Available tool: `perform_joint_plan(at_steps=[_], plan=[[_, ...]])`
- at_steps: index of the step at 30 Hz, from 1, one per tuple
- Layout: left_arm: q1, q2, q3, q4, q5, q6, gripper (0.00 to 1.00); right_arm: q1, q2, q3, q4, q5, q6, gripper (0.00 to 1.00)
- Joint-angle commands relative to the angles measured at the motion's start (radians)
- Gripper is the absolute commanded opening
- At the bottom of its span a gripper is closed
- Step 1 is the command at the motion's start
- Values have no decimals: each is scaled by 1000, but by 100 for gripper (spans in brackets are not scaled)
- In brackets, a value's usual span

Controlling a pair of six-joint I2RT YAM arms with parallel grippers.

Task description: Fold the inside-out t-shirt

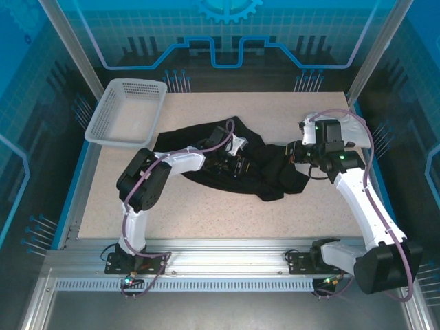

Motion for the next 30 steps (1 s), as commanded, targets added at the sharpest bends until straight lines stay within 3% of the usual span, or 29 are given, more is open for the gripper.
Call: perform_joint_plan(at_steps=[1,7,16,20,30], plan=[[9,-34,12,34,79,-35,0,-24,0,7,39,-20,2,0],[34,-283,-99,103,-77,-87,0,-24,-46,10,133,-33,14,0],[72,-663,-207,55,-542,-70,0,16,-31,61,293,-20,96,0],[75,-761,-185,74,-623,-25,0,56,24,183,259,3,71,0],[76,-872,-57,60,-701,119,0,129,119,510,165,6,-24,0]])
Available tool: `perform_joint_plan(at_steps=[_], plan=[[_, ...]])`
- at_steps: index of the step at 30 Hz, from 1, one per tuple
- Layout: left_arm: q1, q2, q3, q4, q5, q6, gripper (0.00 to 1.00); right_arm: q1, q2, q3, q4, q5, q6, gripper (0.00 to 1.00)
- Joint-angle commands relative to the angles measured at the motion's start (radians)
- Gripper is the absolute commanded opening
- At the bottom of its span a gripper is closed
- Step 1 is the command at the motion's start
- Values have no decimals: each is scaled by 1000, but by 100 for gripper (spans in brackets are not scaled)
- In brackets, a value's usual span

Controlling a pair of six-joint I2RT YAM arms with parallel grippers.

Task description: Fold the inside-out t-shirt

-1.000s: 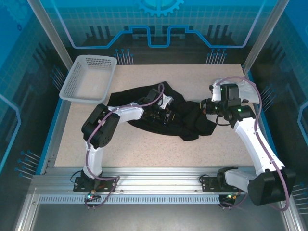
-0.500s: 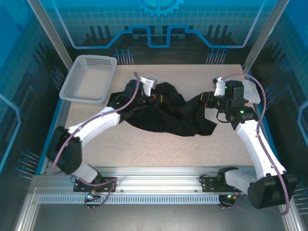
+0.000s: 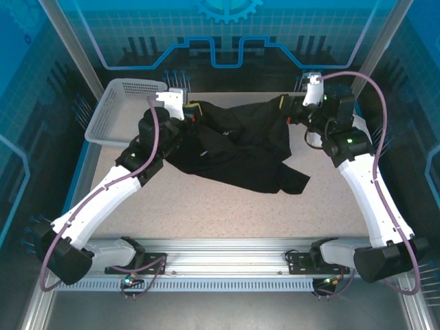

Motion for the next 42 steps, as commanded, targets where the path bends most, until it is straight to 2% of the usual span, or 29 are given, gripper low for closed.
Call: perform_joint_plan(at_steps=[1,4,8,14,16,19,22,25,29,32,36,38,40,42], plan=[[5,-56,71,13,-65,83,0,32,49,149,-60,4,-66,0],[10,-83,95,26,-76,114,0,37,73,237,-103,12,-87,0],[33,-121,102,38,-61,105,0,42,41,250,-38,5,-80,0],[33,-138,182,3,43,47,0,102,30,349,-13,-49,-100,0],[33,-136,180,-5,47,42,0,115,18,331,-5,-10,-101,0],[42,-118,145,-47,-15,67,0,115,18,254,-30,111,-104,0],[109,-80,80,-122,-6,35,0,98,59,177,-104,208,-101,0],[166,-12,-7,-187,59,4,0,61,133,67,-153,210,-75,2],[172,142,-84,-184,77,18,0,9,284,-67,-123,135,-49,2],[184,311,-66,-169,87,4,0,-46,465,-105,-56,84,-37,2],[199,482,25,-282,98,-45,1,-83,618,-105,-20,-54,-2,1],[192,467,-15,-271,144,-69,23,-82,631,-123,-2,-73,5,1],[162,398,-109,-247,138,-92,48,-82,621,-141,9,-74,4,1],[113,316,-203,-235,105,-101,62,-82,605,-147,9,-63,-3,1]])
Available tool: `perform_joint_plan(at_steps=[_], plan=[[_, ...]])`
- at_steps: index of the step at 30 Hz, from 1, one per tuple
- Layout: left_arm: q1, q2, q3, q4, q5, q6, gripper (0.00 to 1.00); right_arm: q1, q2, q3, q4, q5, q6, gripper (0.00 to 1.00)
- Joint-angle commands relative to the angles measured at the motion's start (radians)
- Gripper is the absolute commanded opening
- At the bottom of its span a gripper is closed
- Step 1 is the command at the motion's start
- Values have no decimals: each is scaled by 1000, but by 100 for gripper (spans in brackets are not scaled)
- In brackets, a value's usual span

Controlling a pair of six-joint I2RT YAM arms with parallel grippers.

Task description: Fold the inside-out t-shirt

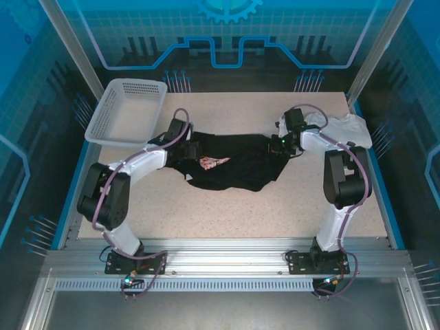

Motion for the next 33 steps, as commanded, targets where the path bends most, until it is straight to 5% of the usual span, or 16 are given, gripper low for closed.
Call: perform_joint_plan(at_steps=[1,6,10,14,17,19,27,33], plan=[[-87,-178,-127,-2,-15,-51,67,2,-59,-2,45,-43,7,1],[-186,-287,-257,-15,-61,-102,78,-2,-84,1,42,-34,2,1],[-200,-228,-274,1,-58,-117,72,-5,-84,4,41,-26,1,2],[-200,-158,-250,42,-75,-88,45,-5,-103,1,17,17,-16,4],[-200,-162,-244,61,-87,-70,9,-5,-130,-15,-6,70,-27,5],[-199,-211,-252,48,-123,-64,2,-2,-160,-35,-22,105,-31,5],[-167,-670,-387,-42,-136,-90,5,35,-348,-224,21,96,6,9],[-119,-704,-427,-41,-72,-98,4,39,-225,-113,-53,162,-34,23]])
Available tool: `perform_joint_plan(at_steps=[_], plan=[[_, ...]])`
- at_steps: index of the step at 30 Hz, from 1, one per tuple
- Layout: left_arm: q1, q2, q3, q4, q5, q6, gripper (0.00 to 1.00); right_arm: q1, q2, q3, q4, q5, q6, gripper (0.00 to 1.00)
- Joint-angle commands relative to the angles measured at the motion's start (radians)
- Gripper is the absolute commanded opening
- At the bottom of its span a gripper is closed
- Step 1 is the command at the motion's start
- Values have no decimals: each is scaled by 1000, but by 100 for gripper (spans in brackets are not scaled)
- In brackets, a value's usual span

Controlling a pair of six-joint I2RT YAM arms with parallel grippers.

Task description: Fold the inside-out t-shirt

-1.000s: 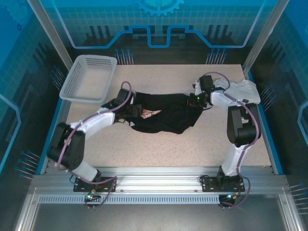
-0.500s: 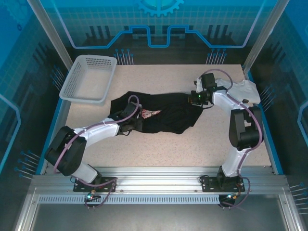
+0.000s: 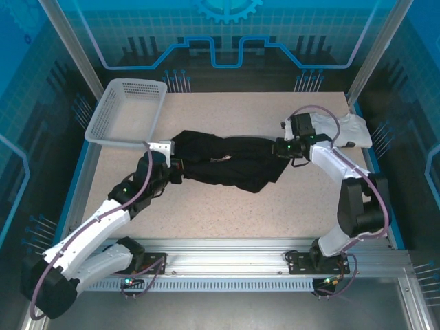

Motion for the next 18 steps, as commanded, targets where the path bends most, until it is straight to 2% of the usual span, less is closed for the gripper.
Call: perform_joint_plan(at_steps=[1,5,8,11,18], plan=[[12,40,-32,-36,50,-18,4,16,54,62,-56,72,-25,26],[13,60,-40,-23,77,-25,3,87,-19,14,-44,159,-64,40],[12,66,-51,-8,79,-23,3,173,-57,-30,-40,232,-98,46],[12,77,-49,-2,84,-15,3,232,-40,-34,-37,299,-116,47],[12,89,-43,6,95,-12,4,273,118,86,-88,382,-150,45]])
